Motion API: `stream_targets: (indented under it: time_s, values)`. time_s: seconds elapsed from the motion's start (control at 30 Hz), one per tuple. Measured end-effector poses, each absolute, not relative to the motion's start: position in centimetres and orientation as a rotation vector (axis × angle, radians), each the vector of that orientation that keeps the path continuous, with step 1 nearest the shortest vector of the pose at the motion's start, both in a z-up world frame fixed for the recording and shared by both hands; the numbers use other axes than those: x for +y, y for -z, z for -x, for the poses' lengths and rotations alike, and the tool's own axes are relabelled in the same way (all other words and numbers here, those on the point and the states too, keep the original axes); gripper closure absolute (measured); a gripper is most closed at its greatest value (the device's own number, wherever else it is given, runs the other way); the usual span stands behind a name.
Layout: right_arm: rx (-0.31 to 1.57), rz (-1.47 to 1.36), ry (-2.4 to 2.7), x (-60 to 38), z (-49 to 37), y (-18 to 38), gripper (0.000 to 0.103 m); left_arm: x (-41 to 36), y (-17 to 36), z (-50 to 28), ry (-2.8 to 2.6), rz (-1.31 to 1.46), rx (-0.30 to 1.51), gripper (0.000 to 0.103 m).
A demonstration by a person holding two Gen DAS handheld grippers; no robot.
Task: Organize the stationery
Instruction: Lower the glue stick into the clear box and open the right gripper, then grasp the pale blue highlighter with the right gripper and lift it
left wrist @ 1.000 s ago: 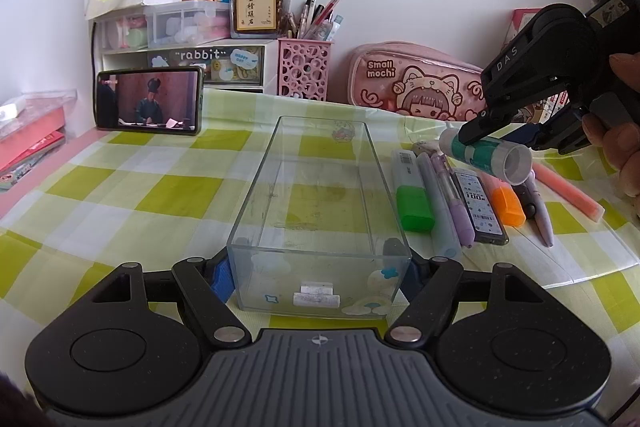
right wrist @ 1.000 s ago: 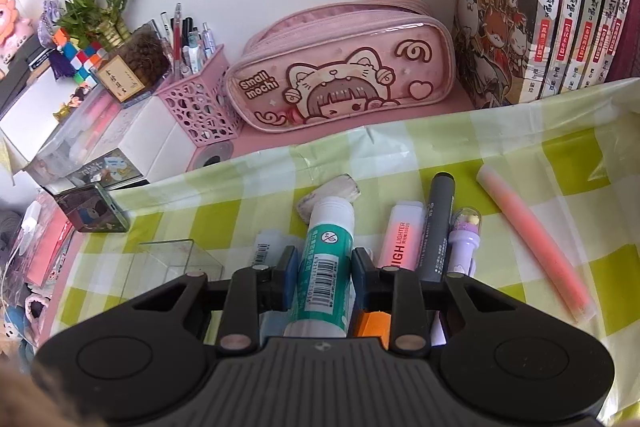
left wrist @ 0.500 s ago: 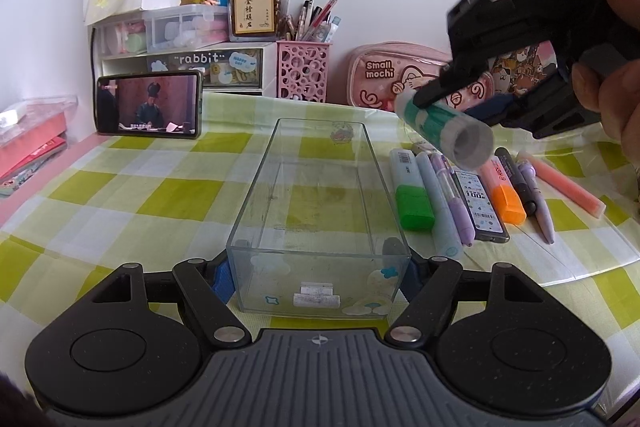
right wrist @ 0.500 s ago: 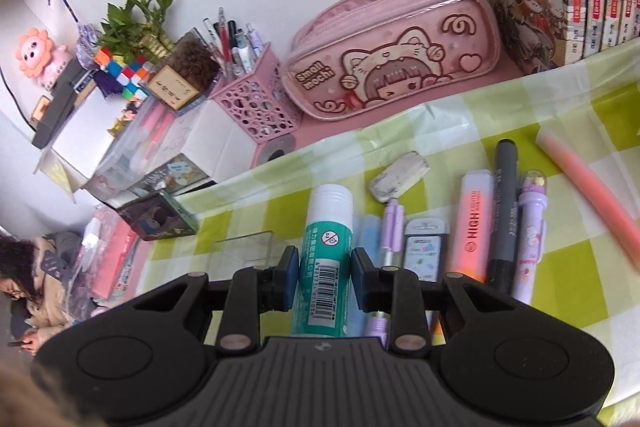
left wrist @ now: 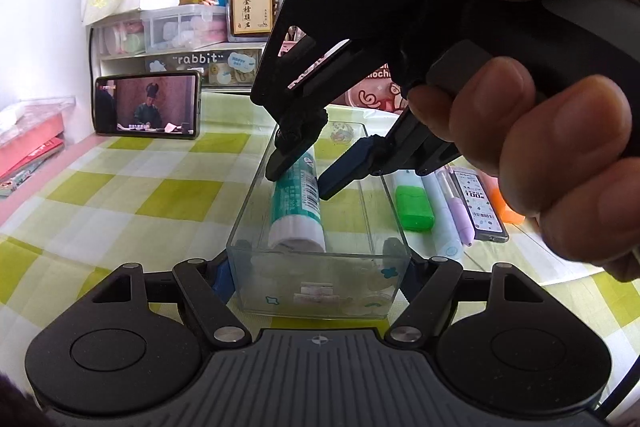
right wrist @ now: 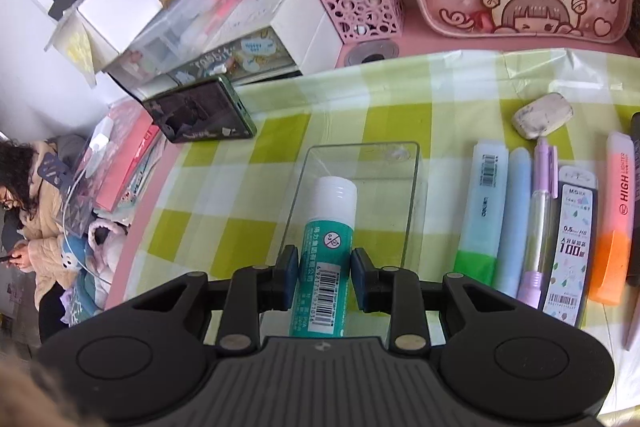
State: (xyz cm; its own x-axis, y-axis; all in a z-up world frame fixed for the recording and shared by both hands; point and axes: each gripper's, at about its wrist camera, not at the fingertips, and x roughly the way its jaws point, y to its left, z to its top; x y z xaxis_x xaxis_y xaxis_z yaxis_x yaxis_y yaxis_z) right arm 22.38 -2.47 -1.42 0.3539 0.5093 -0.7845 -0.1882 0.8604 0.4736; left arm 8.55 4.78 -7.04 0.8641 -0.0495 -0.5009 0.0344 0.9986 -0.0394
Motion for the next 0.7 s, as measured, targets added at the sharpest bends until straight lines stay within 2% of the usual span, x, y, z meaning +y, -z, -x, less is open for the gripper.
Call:
stream_targets:
  time_s: [0.27, 0.37, 0.57, 0.7]
  values:
    - [1.193, -0.405, -0.547, -3.3, -22.0, 1.2, 0.077, 4.8, 7.0, -8.5, 0.040, 0.034, 0.527, 0.030]
    - [1.168, -0.487, -0.607, -4.6, -22.2, 1.1, 0.077, 4.8, 7.0, -8.5, 0.040, 0.034, 0.528, 0.030]
    - [0.982, -0.464, -0.484, -10.2, -22.1, -0.9, 0.077, 4.8, 7.0, -8.5, 0.040, 0.033, 0.528, 0.030]
    - [0.975, -0.430, -0.331, -13.7, -22.7, 0.0, 0.077, 4.8, 7.0, -8.5, 0.040, 0.034, 0.528, 0.030]
